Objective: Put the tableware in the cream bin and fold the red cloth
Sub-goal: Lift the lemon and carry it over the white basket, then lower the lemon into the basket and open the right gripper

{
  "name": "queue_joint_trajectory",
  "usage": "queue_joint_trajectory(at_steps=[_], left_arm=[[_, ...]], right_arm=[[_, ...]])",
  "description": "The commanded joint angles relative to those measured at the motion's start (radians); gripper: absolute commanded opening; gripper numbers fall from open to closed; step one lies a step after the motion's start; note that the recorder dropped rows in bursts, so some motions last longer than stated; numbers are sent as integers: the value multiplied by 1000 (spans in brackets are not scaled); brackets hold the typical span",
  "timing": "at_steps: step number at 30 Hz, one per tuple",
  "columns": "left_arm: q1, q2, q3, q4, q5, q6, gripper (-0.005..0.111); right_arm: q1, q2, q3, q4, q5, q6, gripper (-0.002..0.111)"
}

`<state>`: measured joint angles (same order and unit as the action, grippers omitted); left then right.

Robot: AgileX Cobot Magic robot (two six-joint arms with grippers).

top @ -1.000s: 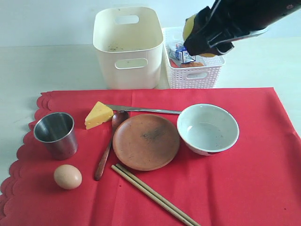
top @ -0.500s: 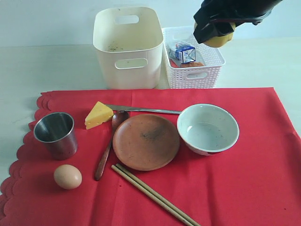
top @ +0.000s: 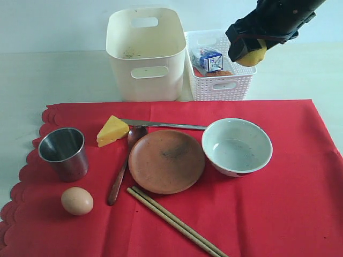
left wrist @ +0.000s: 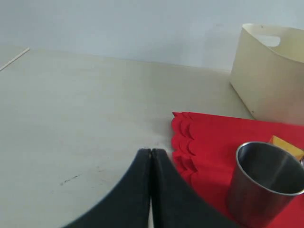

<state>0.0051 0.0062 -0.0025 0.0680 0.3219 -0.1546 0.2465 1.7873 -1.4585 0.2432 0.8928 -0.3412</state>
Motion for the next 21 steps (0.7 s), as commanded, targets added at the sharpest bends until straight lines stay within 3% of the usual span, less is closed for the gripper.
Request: queue_joint_trajectory(at_steps=[1,21], left_arm=[[-6,-6,3,-1,-3,-2,1],[-6,-6,3,-1,-3,-2,1]], right_arm=[[-19,87,-93,33,-7,-32,0],[-75,499,-523,150,51,-32,0]])
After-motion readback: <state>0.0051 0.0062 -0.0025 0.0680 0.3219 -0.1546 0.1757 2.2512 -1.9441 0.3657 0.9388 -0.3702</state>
